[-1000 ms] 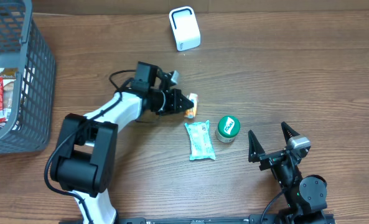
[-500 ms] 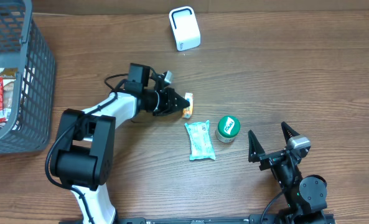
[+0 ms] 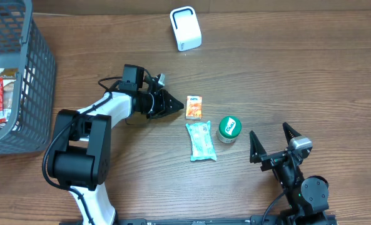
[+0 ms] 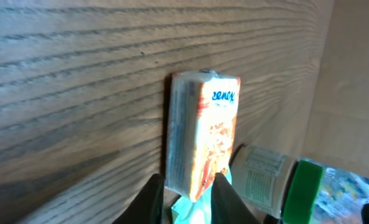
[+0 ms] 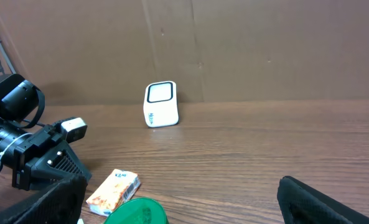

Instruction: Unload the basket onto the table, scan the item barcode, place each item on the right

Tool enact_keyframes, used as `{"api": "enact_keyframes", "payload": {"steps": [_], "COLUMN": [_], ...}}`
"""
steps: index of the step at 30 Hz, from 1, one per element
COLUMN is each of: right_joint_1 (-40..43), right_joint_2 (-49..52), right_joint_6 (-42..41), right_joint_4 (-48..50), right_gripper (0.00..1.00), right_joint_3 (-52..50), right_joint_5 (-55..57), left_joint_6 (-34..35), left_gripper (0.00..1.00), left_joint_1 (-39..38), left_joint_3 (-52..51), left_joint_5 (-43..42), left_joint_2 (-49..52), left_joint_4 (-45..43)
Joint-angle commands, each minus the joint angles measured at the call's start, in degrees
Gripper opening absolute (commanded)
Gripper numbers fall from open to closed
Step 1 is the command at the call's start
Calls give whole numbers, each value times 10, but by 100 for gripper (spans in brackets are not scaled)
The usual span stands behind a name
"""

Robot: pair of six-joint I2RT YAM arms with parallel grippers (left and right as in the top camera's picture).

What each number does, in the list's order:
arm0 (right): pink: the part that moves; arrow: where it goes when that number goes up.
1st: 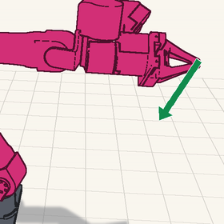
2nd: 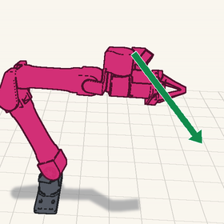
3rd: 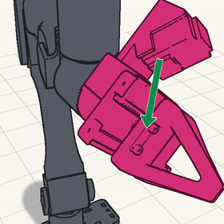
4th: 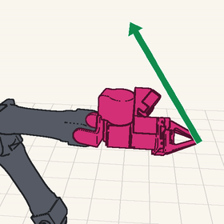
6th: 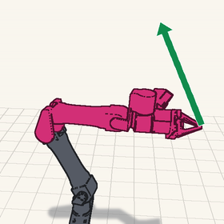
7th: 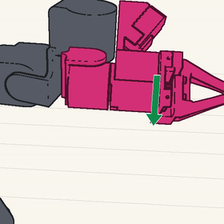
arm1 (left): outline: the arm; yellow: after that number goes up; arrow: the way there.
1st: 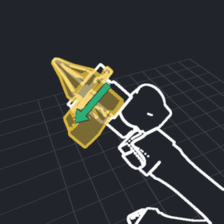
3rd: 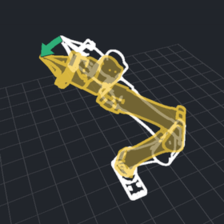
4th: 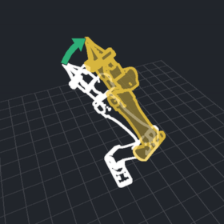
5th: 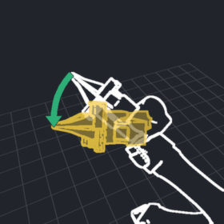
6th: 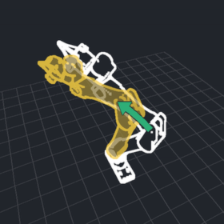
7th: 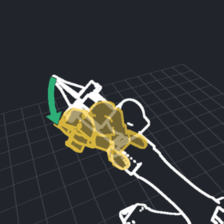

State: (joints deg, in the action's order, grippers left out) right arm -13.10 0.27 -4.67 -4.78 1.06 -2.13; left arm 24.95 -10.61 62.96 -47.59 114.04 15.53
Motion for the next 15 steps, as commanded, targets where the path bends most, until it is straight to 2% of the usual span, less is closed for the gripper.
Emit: {"api": "enact_keyframes", "payload": {"steps": [1,6,10,15], "right_joint_1": [3,3,3,3], "right_joint_2": [-1,-1,-1,-1], "right_joint_6": [2,2,2,2], "right_joint_4": [1,1,1,1], "right_gripper": [100,100,100,100], "right_joint_3": [-6,-6,-6,-6], "right_joint_5": [3,3,3,3], "left_joint_6": [-16,-11,-11,-11], "left_gripper": [22,26,28,30], "left_joint_1": [1,-9,-52,-137], "left_joint_3": [5,41,63,66], "left_joint_5": [10,38,137,264], "left_joint_2": [0,-43,-78,-88], "left_joint_4": [4,33,70,65]}}
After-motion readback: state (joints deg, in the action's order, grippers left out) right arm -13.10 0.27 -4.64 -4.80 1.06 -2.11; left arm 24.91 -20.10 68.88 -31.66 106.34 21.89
